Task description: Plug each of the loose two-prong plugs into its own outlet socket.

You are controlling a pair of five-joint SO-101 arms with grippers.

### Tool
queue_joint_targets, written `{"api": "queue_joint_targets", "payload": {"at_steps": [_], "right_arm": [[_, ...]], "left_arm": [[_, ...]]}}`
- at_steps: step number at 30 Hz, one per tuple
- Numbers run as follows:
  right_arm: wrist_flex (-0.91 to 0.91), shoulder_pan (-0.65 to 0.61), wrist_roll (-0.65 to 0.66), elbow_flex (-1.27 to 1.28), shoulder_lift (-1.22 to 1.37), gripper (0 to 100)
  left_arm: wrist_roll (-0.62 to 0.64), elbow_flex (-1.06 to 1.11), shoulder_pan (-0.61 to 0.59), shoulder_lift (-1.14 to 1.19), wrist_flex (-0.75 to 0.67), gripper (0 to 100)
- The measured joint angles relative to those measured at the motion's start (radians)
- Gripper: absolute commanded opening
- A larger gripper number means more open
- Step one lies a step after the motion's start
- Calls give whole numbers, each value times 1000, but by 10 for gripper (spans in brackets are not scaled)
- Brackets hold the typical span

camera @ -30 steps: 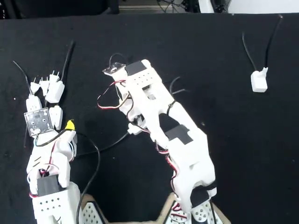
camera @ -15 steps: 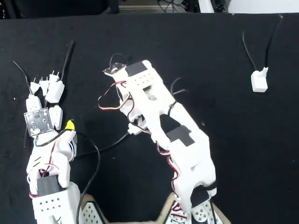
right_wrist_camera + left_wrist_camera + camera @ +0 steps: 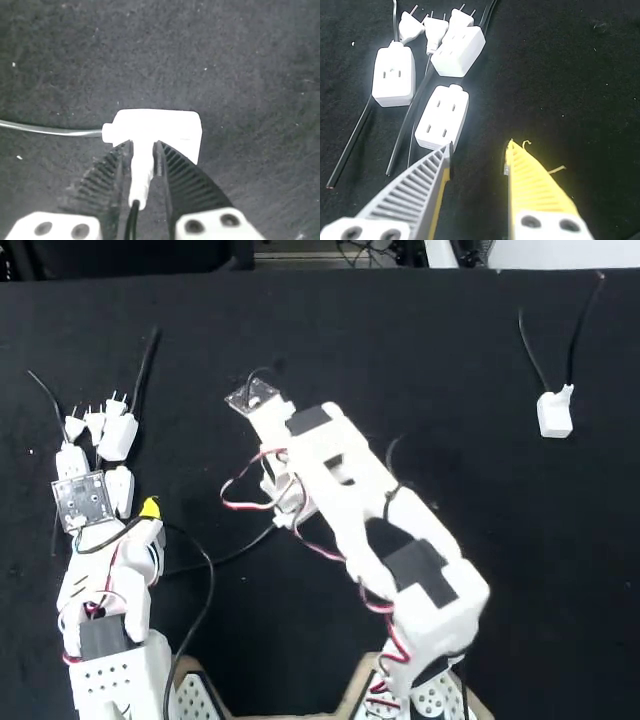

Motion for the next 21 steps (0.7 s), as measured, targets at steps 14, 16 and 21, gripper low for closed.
{"api": "queue_joint_targets", "payload": {"at_steps": [14,16,21], "right_arm": [[-91,-52,14,77,-51,214],[-41,-46,14,21,-34,201],[140,-43,17,-137,-21,201]], "left_arm": [[0,0,0,0,0,184],[0,0,0,0,0,184],[0,0,0,0,0,184]]}}
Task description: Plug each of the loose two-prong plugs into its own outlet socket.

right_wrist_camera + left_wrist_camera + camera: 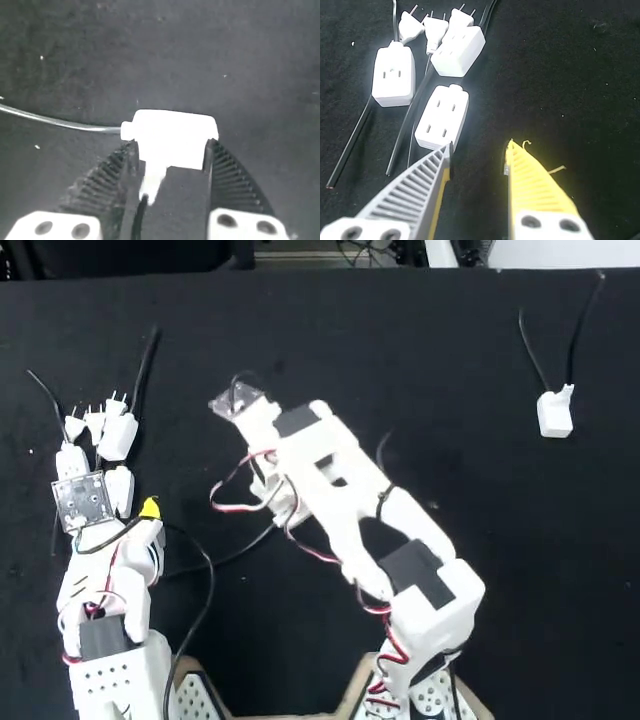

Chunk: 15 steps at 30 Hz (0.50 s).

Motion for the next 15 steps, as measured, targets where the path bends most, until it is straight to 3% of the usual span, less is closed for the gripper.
{"api": "queue_joint_targets", "payload": {"at_steps": [15], "right_arm": [[410,-2,153,-537,-11,198]], "left_arm": [[0,0,0,0,0,184]]}}
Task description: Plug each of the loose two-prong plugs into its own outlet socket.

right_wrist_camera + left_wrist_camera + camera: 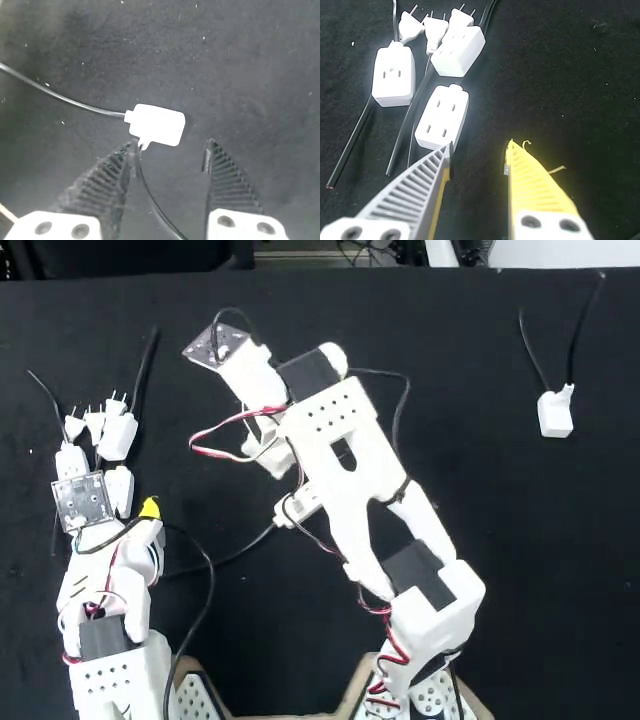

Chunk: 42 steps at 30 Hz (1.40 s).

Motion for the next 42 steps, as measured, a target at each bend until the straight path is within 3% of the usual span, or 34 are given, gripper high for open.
{"api": "queue_joint_targets", "payload": {"at_steps": [9,14,22,29,34,39,42], "right_arm": [[0,0,178,123,-370,198],[2,-11,295,394,-626,198],[-38,-141,519,873,-928,198],[-287,-34,784,1257,-947,201],[-537,77,813,1347,-893,241],[-664,100,825,1347,-730,364],[-727,101,825,1347,-641,374]], "left_arm": [[0,0,0,0,0,184],[0,0,0,0,0,184],[0,0,0,0,0,184],[0,0,0,0,0,184],[0,0,0,0,0,184],[0,0,0,0,0,184],[0,0,0,0,0,184]]}}
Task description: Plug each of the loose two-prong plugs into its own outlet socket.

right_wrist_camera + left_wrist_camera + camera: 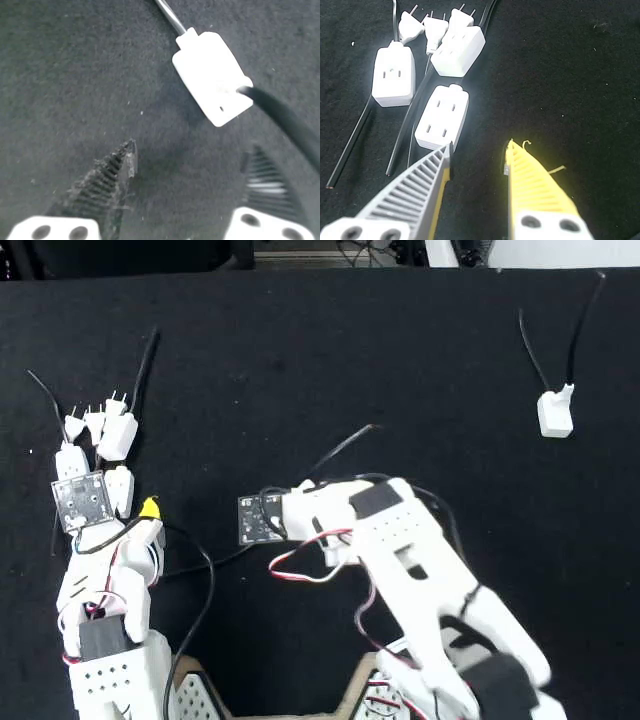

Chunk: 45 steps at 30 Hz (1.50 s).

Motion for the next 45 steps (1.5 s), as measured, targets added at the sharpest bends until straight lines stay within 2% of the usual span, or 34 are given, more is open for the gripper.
{"api": "queue_joint_targets", "payload": {"at_steps": [3,13,25,29,38,45], "right_arm": [[-23,0,17,-14,71,374],[-32,0,213,-137,180,374],[-186,0,229,-212,385,372],[-192,0,229,-226,417,293],[-203,2,204,-236,459,11],[-203,17,72,-244,443,11]], "left_arm": [[0,0,0,0,0,184],[0,0,0,0,0,184],[0,0,0,0,0,184],[0,0,0,0,0,184],[0,0,0,0,0,184],[0,0,0,0,0,184]]}}
